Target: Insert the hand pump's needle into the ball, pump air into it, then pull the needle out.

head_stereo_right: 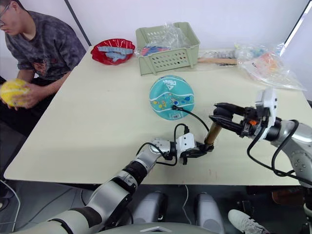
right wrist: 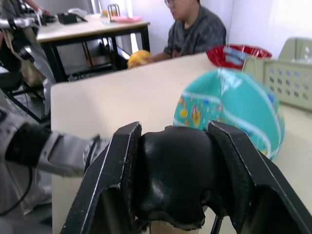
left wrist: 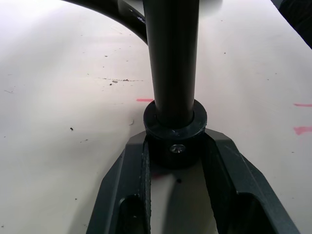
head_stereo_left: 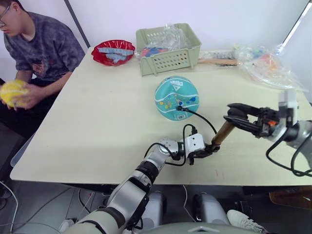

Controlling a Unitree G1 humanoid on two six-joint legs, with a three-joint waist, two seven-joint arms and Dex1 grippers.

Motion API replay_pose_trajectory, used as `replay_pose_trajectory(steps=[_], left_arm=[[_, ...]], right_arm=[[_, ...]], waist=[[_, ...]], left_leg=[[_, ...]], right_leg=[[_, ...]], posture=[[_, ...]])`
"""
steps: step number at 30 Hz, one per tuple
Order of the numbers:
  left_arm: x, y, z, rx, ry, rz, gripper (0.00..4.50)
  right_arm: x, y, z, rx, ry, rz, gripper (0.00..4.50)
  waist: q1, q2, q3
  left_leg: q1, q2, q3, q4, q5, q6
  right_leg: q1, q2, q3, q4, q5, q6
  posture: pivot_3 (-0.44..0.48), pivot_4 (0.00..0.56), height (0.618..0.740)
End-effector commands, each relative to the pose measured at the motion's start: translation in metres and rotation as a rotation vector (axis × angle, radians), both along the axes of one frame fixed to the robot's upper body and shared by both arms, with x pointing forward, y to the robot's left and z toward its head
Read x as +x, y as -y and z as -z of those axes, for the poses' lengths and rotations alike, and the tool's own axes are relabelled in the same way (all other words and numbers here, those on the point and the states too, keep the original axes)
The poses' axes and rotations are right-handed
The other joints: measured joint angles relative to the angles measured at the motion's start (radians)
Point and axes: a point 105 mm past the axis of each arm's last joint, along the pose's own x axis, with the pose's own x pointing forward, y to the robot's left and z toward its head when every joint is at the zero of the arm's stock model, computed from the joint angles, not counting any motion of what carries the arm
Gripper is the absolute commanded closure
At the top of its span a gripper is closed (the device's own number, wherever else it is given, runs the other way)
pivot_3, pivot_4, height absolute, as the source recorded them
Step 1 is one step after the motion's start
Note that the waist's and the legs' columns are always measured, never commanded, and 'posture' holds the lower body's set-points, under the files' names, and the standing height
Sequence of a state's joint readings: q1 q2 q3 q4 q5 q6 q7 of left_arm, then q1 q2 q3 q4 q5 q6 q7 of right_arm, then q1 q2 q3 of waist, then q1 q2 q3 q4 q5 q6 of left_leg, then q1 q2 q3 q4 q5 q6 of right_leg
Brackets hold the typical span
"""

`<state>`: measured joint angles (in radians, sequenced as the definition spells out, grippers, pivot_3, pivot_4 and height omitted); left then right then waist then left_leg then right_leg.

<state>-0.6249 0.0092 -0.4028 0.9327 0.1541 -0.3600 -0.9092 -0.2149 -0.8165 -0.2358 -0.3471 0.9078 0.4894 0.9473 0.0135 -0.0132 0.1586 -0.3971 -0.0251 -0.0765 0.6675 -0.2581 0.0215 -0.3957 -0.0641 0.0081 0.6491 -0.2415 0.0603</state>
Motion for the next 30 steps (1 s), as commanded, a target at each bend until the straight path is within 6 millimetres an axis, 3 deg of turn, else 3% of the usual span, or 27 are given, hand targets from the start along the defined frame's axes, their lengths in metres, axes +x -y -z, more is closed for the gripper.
replay_pose_trajectory(steps=[1, 8, 13, 19, 25, 30], left_arm=[[-0.014, -0.013, 0.031, 0.115, -0.072, 0.019, 3.49], [-0.017, -0.014, 0.034, 0.125, -0.077, 0.03, 3.49], [-0.018, -0.013, 0.034, 0.122, -0.082, 0.032, 3.49], [-0.016, -0.011, 0.033, 0.105, -0.086, 0.017, 3.49], [-0.015, -0.011, 0.032, 0.094, -0.111, 0.0, 3.49], [-0.016, -0.011, 0.031, 0.096, -0.091, 0.015, 3.49]], right_arm=[[-0.011, 0.012, -0.062, 0.033, 0.193, 0.023, 2.84], [-0.022, 0.019, -0.115, 0.08, 0.233, -0.003, 2.84], [-0.022, 0.02, -0.113, 0.042, 0.193, -0.004, 2.84], [-0.012, 0.016, -0.076, 0.017, 0.121, 0.013, 2.84], [-0.002, 0.011, -0.005, -0.031, -0.017, 0.046, 2.84], [0.0, 0.006, 0.033, -0.073, -0.054, 0.055, 2.84]], waist=[[0.0, 0.0, 0.0], [0.0, 0.001, 0.002], [0.001, 0.004, 0.004], [0.001, 0.004, 0.004], [0.0, -0.002, -0.001], [-0.002, -0.005, -0.006]], left_leg=[[0.0, 0.0, 0.0, 0.0, 0.0, 0.0], [-0.001, 0.0, -0.001, 0.0, 0.0, 0.0], [-0.002, 0.0, 0.001, 0.0, -0.001, 0.002], [-0.002, 0.0, 0.001, 0.0, -0.002, 0.003], [0.0, 0.0, 0.001, 0.001, -0.002, 0.003], [0.004, 0.001, 0.001, 0.001, -0.002, 0.003]], right_leg=[[0.0, 0.0, 0.0, 0.0, 0.0, 0.0], [0.0, 0.0, -0.001, -0.001, 0.0, 0.0], [-0.001, -0.001, 0.0, -0.002, 0.0, 0.0], [0.0, -0.001, 0.0, -0.003, 0.0, 0.001], [0.002, 0.0, 0.0, -0.002, 0.0, 0.001], [0.004, 0.0, 0.0, -0.002, 0.0, 0.001]], posture=[[0.0, 0.15, 0.74], [0.0, 0.15, 0.74], [0.0, 0.15, 0.74], [0.0, 0.15, 0.74], [0.0, 0.15, 0.74], [0.0, 0.15, 0.74]])
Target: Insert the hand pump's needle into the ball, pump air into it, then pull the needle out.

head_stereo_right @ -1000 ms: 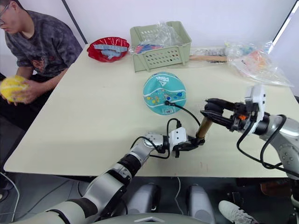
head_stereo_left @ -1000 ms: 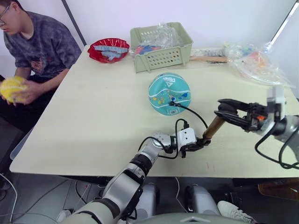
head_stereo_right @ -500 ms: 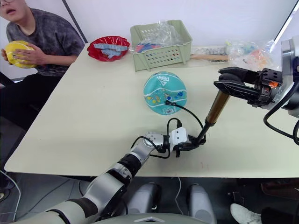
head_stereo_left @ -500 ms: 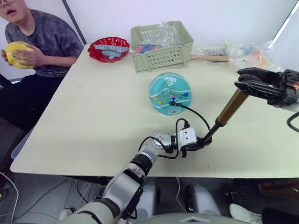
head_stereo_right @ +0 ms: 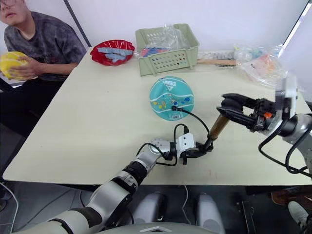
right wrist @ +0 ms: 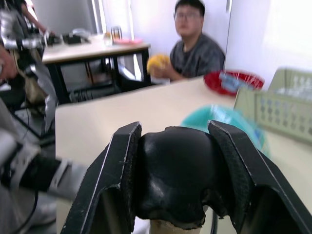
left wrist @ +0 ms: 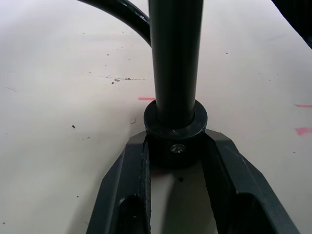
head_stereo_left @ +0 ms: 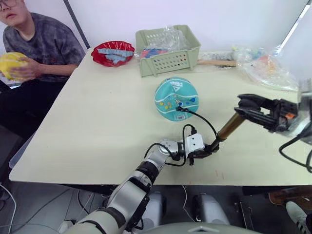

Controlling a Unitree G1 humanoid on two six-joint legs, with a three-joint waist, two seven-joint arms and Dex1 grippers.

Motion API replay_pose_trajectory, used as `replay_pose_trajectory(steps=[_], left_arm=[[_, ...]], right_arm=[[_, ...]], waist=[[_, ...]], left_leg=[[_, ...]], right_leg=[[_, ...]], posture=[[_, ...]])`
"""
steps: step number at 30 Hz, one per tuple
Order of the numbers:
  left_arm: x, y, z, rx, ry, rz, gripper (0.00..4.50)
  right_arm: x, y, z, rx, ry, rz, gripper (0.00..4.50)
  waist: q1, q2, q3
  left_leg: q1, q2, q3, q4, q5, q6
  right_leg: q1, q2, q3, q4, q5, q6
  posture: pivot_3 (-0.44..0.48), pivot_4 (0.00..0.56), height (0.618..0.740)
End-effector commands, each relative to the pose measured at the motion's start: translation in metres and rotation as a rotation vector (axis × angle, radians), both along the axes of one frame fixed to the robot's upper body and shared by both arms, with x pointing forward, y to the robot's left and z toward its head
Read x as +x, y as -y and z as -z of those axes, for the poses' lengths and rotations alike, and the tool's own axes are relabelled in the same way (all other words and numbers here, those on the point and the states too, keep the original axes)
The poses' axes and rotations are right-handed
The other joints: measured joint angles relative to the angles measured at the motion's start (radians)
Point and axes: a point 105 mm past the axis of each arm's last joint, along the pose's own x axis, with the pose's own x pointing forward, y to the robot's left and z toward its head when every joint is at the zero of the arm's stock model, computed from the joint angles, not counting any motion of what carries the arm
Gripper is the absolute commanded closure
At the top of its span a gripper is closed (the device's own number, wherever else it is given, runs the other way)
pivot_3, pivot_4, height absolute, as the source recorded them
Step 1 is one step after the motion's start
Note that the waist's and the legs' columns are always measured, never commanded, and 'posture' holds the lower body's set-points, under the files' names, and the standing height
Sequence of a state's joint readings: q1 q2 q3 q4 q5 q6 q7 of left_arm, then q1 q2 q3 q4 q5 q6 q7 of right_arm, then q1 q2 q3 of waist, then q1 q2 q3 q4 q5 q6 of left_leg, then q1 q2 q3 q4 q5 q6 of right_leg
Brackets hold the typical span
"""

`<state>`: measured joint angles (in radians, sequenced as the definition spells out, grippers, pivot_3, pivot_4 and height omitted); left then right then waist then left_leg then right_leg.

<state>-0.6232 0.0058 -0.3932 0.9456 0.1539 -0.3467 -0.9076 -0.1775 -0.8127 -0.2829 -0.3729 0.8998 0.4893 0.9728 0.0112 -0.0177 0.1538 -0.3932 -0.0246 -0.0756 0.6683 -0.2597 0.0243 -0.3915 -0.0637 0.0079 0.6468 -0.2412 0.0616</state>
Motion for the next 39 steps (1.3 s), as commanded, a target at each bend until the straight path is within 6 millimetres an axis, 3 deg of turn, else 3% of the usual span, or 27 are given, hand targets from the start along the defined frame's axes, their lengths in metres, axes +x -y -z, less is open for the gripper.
replay_pose_trajectory(steps=[1, 10, 17, 20, 25, 39], left_arm=[[-0.016, -0.009, 0.027, 0.084, -0.061, 0.032, 3.49], [-0.018, -0.01, 0.03, 0.103, -0.074, 0.038, 3.49], [-0.02, -0.009, 0.032, 0.113, -0.065, 0.045, 3.49], [-0.021, -0.009, 0.033, 0.114, -0.065, 0.047, 3.49], [-0.022, -0.01, 0.034, 0.117, -0.067, 0.052, 3.49], [-0.023, -0.01, 0.034, 0.124, -0.065, 0.064, 3.49]], right_arm=[[0.007, -0.001, 0.043, -0.071, -0.082, 0.052, 2.84], [0.009, -0.009, 0.102, -0.129, -0.143, 0.095, 2.84], [0.008, -0.01, 0.111, -0.148, -0.116, 0.106, 2.84], [0.01, -0.009, 0.091, -0.116, -0.066, 0.097, 2.84], [0.011, -0.007, 0.036, -0.05, 0.036, 0.065, 2.84], [-0.007, 0.015, -0.095, 0.027, 0.201, 0.03, 2.84]], waist=[[0.0, -0.002, -0.001], [0.0, -0.002, -0.004], [0.0, -0.001, -0.004], [-0.001, -0.001, -0.004], [0.001, 0.0, -0.003], [0.003, 0.006, 0.001]], left_leg=[[0.001, 0.0, 0.0, 0.0, 0.0, 0.0], [0.002, 0.0, -0.001, 0.0, 0.0, 0.0], [0.012, 0.001, -0.001, -0.003, 0.0, 0.0], [0.013, 0.001, -0.001, -0.003, 0.0, 0.0], [0.011, 0.001, -0.001, -0.003, 0.0, 0.0], [-0.005, 0.0, -0.001, -0.001, 0.0, 0.0]], right_leg=[[0.001, 0.001, 0.0, 0.0, 0.0, 0.0], [0.002, 0.001, 0.0, 0.0, 0.0, 0.0], [0.012, 0.001, 0.0, -0.002, -0.002, 0.001], [0.013, 0.001, 0.0, -0.003, -0.003, 0.003], [0.012, 0.0, 0.0, -0.003, -0.001, 0.0], [-0.002, -0.001, 0.0, -0.003, 0.0, 0.0]], posture=[[0.0, 0.15, 0.74], [0.0, 0.15, 0.74], [0.0, 0.15, 0.74], [0.0, 0.15, 0.74], [0.0, 0.15, 0.74], [0.0, 0.15, 0.74]])
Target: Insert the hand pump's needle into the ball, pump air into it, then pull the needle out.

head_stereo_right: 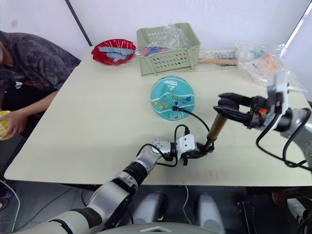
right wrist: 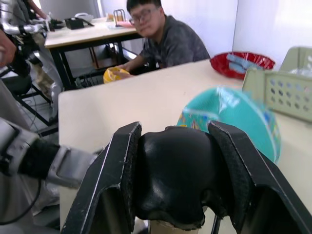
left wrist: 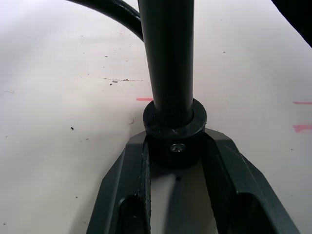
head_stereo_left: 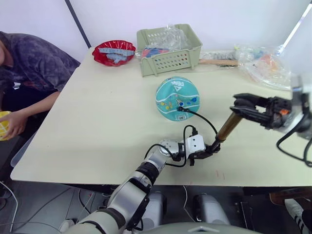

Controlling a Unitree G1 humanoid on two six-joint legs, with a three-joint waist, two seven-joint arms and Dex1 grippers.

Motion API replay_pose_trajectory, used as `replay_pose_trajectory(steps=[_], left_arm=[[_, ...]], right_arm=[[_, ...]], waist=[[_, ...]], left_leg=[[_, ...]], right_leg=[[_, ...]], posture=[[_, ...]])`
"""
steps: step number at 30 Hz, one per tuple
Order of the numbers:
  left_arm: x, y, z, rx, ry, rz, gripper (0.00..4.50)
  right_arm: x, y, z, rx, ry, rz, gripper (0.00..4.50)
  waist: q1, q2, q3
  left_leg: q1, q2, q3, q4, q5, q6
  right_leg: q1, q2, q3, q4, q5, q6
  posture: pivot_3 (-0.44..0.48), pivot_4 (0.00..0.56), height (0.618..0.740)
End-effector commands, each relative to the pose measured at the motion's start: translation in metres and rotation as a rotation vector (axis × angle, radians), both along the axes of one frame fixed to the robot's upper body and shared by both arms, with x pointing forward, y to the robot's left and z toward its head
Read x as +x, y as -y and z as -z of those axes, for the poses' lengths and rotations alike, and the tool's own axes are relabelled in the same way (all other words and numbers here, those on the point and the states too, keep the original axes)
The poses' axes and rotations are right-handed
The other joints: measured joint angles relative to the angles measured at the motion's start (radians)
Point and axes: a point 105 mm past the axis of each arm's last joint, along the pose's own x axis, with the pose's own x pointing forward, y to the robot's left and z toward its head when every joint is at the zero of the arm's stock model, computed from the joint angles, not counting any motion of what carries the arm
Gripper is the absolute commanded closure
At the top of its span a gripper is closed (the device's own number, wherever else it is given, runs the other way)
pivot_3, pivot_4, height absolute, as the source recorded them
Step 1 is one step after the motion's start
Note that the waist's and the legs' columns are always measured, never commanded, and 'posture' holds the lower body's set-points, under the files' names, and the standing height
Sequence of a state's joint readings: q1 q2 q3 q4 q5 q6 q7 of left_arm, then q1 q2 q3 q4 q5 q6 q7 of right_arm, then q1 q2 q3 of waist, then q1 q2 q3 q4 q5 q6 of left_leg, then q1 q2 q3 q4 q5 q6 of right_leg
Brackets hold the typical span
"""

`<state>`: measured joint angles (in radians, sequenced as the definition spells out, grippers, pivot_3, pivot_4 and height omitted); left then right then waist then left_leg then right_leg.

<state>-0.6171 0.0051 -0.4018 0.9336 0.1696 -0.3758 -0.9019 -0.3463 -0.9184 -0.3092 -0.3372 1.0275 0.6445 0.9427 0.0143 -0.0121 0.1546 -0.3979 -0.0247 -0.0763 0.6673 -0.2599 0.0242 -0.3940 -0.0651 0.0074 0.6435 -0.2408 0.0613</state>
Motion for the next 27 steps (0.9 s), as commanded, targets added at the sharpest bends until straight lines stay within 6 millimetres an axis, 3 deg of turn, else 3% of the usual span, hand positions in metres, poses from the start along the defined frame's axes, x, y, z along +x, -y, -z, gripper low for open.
replay_pose_trajectory(steps=[1, 6, 12, 16, 27], left_arm=[[-0.021, -0.012, 0.037, 0.133, -0.101, 0.043, 3.49], [-0.022, -0.012, 0.038, 0.137, -0.105, 0.05, 3.49], [-0.022, -0.011, 0.037, 0.137, -0.102, 0.052, 3.49], [-0.021, -0.01, 0.037, 0.137, -0.101, 0.051, 3.49], [-0.021, -0.011, 0.038, 0.135, -0.101, 0.041, 3.49]], right_arm=[[-0.015, 0.015, -0.064, 0.038, 0.221, 0.056, 2.84], [-0.021, 0.022, -0.092, 0.051, 0.259, 0.064, 2.84], [-0.019, 0.022, -0.087, 0.028, 0.215, 0.06, 2.84], [-0.014, 0.018, -0.063, -0.005, 0.169, 0.054, 2.84], [0.002, 0.006, 0.059, -0.053, -0.038, 0.103, 2.84]], waist=[[0.0, 0.0, 0.0], [0.0, 0.003, 0.004], [0.0, 0.005, 0.005], [0.001, 0.005, 0.005], [-0.001, -0.008, -0.006]], left_leg=[[0.0, 0.0, 0.0, 0.0, 0.0, 0.0], [-0.002, 0.0, 0.0, 0.0, 0.0, 0.0], [-0.003, 0.0, 0.001, 0.0, -0.001, 0.002], [-0.003, -0.001, 0.002, 0.0, -0.002, 0.003], [0.003, 0.0, 0.0, 0.0, -0.002, 0.003]], right_leg=[[0.0, 0.0, 0.0, 0.0, 0.0, 0.0], [-0.002, 0.0, 0.0, 0.0, 0.0, 0.0], [-0.002, -0.001, 0.0, 0.0, 0.0, 0.0], [-0.003, -0.002, 0.0, 0.0, 0.0, 0.0], [0.002, 0.002, -0.001, 0.001, 0.0, 0.0]], posture=[[0.0, 0.15, 0.74], [0.0, 0.15, 0.74], [0.0, 0.15, 0.74], [0.0, 0.15, 0.74], [0.0, 0.15, 0.74]])
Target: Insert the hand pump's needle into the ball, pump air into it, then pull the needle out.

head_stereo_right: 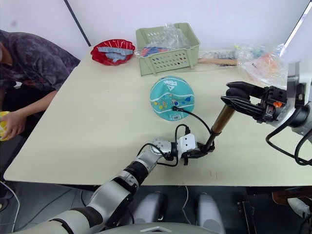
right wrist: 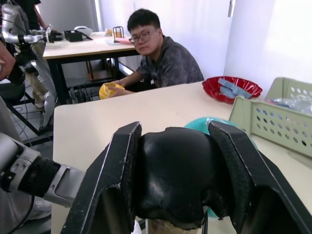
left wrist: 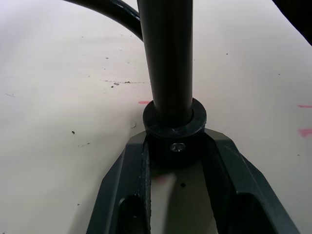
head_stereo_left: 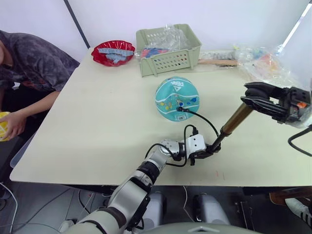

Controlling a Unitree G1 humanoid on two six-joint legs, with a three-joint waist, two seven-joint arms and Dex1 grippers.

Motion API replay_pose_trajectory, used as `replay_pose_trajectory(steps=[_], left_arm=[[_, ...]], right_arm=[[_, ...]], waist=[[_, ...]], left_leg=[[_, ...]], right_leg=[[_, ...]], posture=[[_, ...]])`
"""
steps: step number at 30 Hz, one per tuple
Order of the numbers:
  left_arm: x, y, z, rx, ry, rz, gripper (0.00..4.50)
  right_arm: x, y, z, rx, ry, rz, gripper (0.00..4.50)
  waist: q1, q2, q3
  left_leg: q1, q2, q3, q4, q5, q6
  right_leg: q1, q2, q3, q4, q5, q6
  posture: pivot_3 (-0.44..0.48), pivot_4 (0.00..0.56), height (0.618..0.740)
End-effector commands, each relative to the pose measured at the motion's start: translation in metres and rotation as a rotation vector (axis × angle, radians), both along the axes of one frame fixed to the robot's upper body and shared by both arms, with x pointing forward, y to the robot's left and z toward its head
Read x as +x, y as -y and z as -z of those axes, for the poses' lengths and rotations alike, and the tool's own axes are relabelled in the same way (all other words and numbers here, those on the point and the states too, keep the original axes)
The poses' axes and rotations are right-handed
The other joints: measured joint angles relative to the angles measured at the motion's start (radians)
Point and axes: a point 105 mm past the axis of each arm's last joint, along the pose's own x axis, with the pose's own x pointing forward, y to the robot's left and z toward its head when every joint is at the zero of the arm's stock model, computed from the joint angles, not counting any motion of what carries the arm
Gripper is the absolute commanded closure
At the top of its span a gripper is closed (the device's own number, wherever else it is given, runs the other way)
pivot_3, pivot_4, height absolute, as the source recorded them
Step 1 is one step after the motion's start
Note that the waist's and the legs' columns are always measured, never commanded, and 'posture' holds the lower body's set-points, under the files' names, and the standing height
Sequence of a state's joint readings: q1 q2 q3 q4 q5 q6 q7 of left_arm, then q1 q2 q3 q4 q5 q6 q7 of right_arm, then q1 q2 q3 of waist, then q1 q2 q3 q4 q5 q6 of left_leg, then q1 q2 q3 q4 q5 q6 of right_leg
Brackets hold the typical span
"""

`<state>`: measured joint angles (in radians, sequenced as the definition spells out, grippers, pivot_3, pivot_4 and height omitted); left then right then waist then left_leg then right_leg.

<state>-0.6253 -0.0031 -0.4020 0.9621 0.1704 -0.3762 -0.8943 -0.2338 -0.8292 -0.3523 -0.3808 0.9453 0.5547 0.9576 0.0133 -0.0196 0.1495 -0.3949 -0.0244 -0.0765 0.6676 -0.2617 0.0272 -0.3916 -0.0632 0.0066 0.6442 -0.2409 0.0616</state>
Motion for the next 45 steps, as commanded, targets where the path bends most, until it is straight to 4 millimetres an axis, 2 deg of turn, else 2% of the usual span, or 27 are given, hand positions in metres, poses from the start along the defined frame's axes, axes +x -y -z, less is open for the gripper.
replay_pose_trajectory(steps=[1, 6, 12, 15, 18, 20, 25, 28, 30, 35, 40, 45], left_arm=[[-0.021, -0.012, 0.035, 0.129, -0.088, 0.048, 3.49], [-0.019, -0.013, 0.035, 0.131, -0.086, 0.044, 3.49], [-0.019, -0.014, 0.034, 0.131, -0.085, 0.04, 3.49], [-0.019, -0.014, 0.034, 0.131, -0.085, 0.039, 3.49], [-0.019, -0.013, 0.035, 0.13, -0.086, 0.038, 3.49], [-0.019, -0.013, 0.035, 0.13, -0.087, 0.039, 3.49], [-0.019, -0.014, 0.035, 0.134, -0.087, 0.039, 3.49], [-0.019, -0.014, 0.035, 0.134, -0.087, 0.04, 3.49], [-0.02, -0.014, 0.036, 0.136, -0.088, 0.044, 3.49], [-0.021, -0.014, 0.036, 0.137, -0.087, 0.051, 3.49], [-0.021, -0.013, 0.036, 0.139, -0.084, 0.056, 3.49], [-0.022, -0.013, 0.036, 0.14, -0.083, 0.061, 3.49]], right_arm=[[0.008, 0.0, 0.053, -0.084, -0.101, 0.062, 2.84], [0.01, -0.005, 0.098, -0.106, -0.145, 0.086, 2.84], [0.013, -0.006, 0.13, -0.14, -0.15, 0.127, 2.84], [0.015, -0.006, 0.137, -0.15, -0.131, 0.147, 2.84], [0.015, -0.006, 0.13, -0.125, -0.118, 0.149, 2.84], [0.015, -0.004, 0.121, -0.124, -0.091, 0.144, 2.84], [0.014, 0.002, 0.064, -0.062, 0.01, 0.12, 2.84], [0.012, 0.003, 0.049, -0.033, 0.013, 0.106, 2.84], [0.009, 0.005, 0.023, 0.006, 0.043, 0.088, 2.84], [0.004, 0.013, -0.022, 0.041, 0.102, 0.088, 2.84], [0.0, 0.019, -0.058, 0.078, 0.139, 0.086, 2.84], [-0.006, 0.025, -0.091, 0.032, 0.176, 0.075, 2.84]], waist=[[-0.002, -0.001, -0.001], [-0.003, -0.001, -0.002], [-0.003, -0.001, -0.002], [-0.003, 0.0, -0.002], [-0.003, 0.0, -0.002], [-0.003, 0.0, -0.002], [-0.001, 0.002, -0.001], [0.0, 0.004, 0.001], [0.0, 0.005, 0.002], [0.0, 0.006, 0.004], [0.0, 0.007, 0.005], [0.001, 0.007, 0.005]], left_leg=[[0.001, 0.0, 0.0, 0.0, 0.0, 0.0], [0.011, 0.0, 0.001, -0.001, 0.0, 0.0], [0.014, 0.001, 0.0, -0.003, 0.0, 0.0], [0.015, 0.0, 0.0, -0.003, 0.0, 0.0], [0.015, 0.0, 0.0, -0.003, 0.0, 0.0], [0.015, 0.0, 0.0, -0.003, 0.0, 0.0], [0.013, 0.0, 0.0, -0.003, 0.0, 0.0], [0.011, 0.0, 0.0, -0.003, 0.0, 0.0], [0.011, 0.0, 0.0, -0.003, 0.0, 0.0], [0.009, 0.0, 0.0, -0.003, 0.0, 0.0], [0.007, 0.0, 0.0, -0.002, 0.0, 0.0], [-0.003, 0.0, 0.0, 0.0, 0.0, 0.0]], right_leg=[[0.001, 0.0, 0.0, 0.0, 0.0, 0.0], [0.01, 0.0, 0.001, 0.0, -0.001, 0.0], [0.013, 0.0, 0.001, -0.001, -0.001, 0.001], [0.013, 0.0, 0.001, -0.001, -0.001, 0.0], [0.013, 0.0, 0.001, -0.001, -0.001, 0.0], [0.013, 0.0, 0.001, -0.001, -0.001, 0.0], [0.012, -0.001, 0.001, -0.002, -0.001, 0.0], [0.011, -0.001, 0.001, -0.002, -0.001, 0.0], [0.01, -0.001, 0.001, -0.002, -0.001, 0.0], [0.009, -0.002, 0.0, -0.002, -0.001, 0.0], [0.007, -0.002, 0.0, -0.003, -0.001, 0.0], [-0.001, -0.002, 0.0, -0.002, 0.0, 0.0]], posture=[[0.0, 0.15, 0.74], [0.0, 0.15, 0.74], [0.0, 0.15, 0.74], [0.0, 0.15, 0.74], [0.0, 0.15, 0.74], [0.0, 0.15, 0.74], [0.0, 0.15, 0.74], [0.0, 0.15, 0.74], [0.0, 0.15, 0.74], [0.0, 0.15, 0.74], [0.0, 0.15, 0.74], [0.0, 0.15, 0.74]])
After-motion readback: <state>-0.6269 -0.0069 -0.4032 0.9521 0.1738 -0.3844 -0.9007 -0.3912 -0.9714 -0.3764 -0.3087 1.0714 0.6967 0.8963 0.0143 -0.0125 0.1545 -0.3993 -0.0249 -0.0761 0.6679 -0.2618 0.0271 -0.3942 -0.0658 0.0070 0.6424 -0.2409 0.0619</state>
